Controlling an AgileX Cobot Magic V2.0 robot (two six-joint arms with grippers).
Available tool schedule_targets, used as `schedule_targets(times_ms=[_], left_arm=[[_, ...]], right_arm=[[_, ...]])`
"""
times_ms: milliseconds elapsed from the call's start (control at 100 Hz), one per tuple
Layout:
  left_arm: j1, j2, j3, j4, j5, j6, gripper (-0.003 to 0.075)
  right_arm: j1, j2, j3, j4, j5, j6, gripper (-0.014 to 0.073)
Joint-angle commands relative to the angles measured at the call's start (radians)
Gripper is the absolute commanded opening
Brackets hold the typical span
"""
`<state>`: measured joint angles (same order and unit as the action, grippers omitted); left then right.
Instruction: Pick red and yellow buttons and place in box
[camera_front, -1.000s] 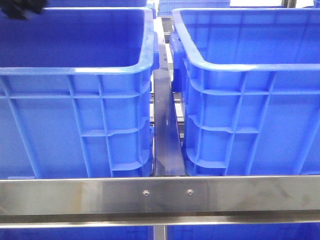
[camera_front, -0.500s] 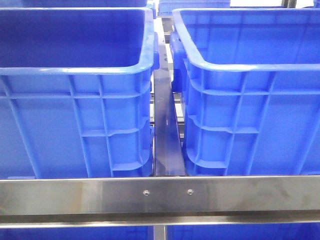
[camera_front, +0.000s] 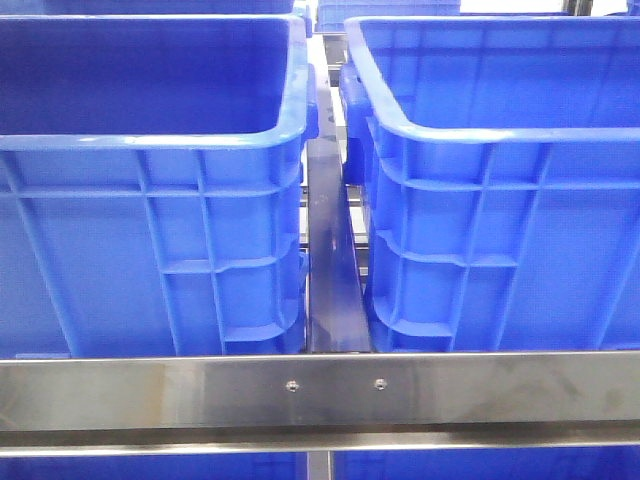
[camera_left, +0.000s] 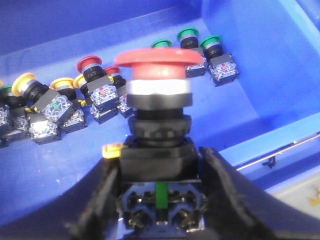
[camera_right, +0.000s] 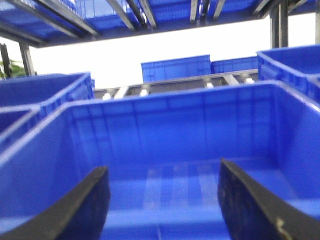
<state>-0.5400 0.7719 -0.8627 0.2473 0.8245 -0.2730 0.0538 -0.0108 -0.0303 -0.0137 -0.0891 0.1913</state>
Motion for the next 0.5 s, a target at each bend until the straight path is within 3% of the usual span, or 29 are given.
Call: schedule_targets(times_ms=[0,160,330,400,490], left_arm=[[-0.007,-0.006,-0.028,0.008,-0.058,0.005,-0.0019],[-0.007,-0.006,-0.028,0.008,-0.058,0.005,-0.0019],[-0.007,-0.006,-0.028,0.008,-0.058,0.006,-0.0019],[-0.007,-0.006,-0.028,0.008,-0.058,0.011,-0.0019],[-0.007,-0.006,-0.028,-0.008,-0.058,0.041,-0.0019]], right_arm=[[-0.002,-0.019,-0.103,0.0,-0.033,0.014,0.0526],[0.001,0.035,-0.282,0.034,0.195,0.018,0.0526],[0.001,0.204,-0.473,0.252,0.484,0.004,0.0526],[0.001,0.287,-0.532,0.361,0.565,-0.067,0.0526],[0.012,0.388,-0.593,0.559,0.632,-0.248,0.0526]])
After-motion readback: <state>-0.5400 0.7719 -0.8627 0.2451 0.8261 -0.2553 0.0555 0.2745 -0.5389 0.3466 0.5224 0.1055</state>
